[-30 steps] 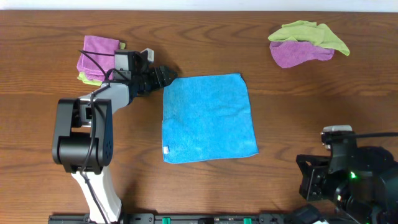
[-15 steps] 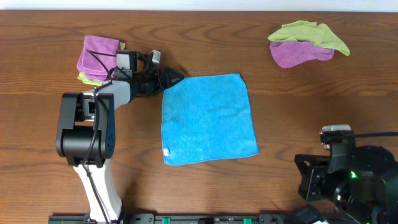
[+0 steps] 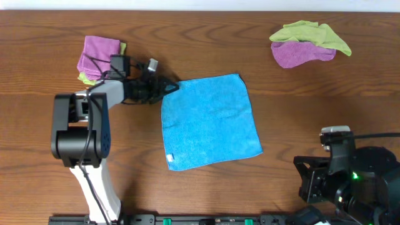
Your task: Fold the cloth
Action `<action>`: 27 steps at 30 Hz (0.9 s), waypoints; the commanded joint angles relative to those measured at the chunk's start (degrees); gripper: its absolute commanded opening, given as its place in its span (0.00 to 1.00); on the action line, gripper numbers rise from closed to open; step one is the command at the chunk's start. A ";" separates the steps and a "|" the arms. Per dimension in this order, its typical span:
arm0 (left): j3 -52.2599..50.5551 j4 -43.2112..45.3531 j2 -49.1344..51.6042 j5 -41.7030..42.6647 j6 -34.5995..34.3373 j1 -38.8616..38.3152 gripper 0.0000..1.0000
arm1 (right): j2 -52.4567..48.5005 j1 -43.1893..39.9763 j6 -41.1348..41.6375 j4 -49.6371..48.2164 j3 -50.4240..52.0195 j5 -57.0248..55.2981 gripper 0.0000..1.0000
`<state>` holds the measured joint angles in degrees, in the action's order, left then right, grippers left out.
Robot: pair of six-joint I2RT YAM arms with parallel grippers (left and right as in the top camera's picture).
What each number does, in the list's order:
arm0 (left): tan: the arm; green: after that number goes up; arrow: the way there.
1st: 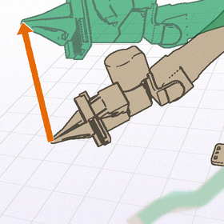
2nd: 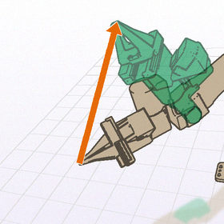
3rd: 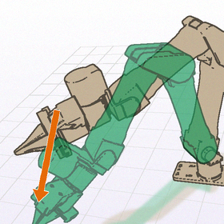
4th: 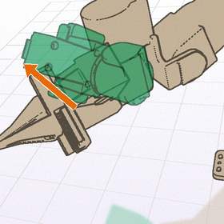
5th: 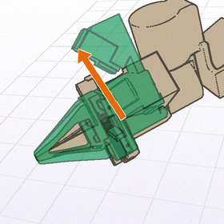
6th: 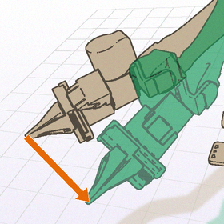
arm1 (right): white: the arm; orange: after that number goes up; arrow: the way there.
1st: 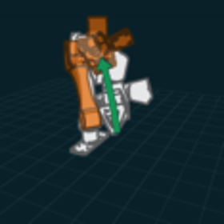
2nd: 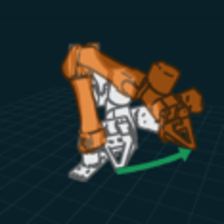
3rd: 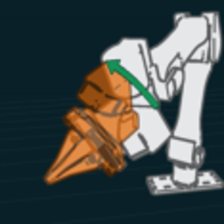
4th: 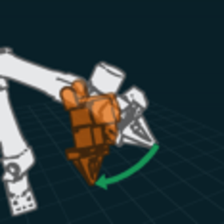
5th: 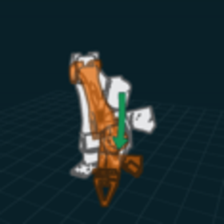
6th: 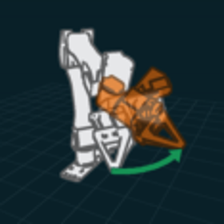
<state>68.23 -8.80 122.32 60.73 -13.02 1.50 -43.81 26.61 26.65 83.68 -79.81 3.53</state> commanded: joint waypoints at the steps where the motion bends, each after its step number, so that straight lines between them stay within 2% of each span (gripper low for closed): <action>1: -2.43 -3.52 3.87 -7.98 2.62 4.04 0.66 | -0.04 0.42 -0.59 -0.17 0.17 0.61 0.02; 4: -2.43 -6.36 3.87 -5.31 5.46 5.14 0.66 | -0.04 0.42 -0.61 -0.59 0.17 0.59 0.02; 10: -2.43 -9.60 3.87 -5.25 6.95 3.67 0.66 | -0.04 0.42 -0.59 -0.79 0.17 1.70 0.01; 16: -2.45 -17.03 3.89 -12.94 8.79 2.03 0.65 | -0.04 0.42 -0.59 -0.76 0.17 2.95 0.01; 21: -2.45 -18.95 3.89 -13.05 7.26 0.07 0.69 | -0.04 0.42 -0.59 -1.03 0.17 3.02 0.02; 24: -2.43 -18.23 3.89 -10.14 6.58 -1.16 0.69 | -0.04 0.42 -0.59 -0.98 0.17 3.67 0.01; 27: -2.40 -15.63 3.89 -2.51 6.49 -1.29 0.66 | -0.04 0.42 -0.61 -0.96 0.17 3.85 0.01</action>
<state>68.49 -25.19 121.75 63.46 -6.15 1.13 -43.81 26.61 26.65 82.83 -79.81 6.61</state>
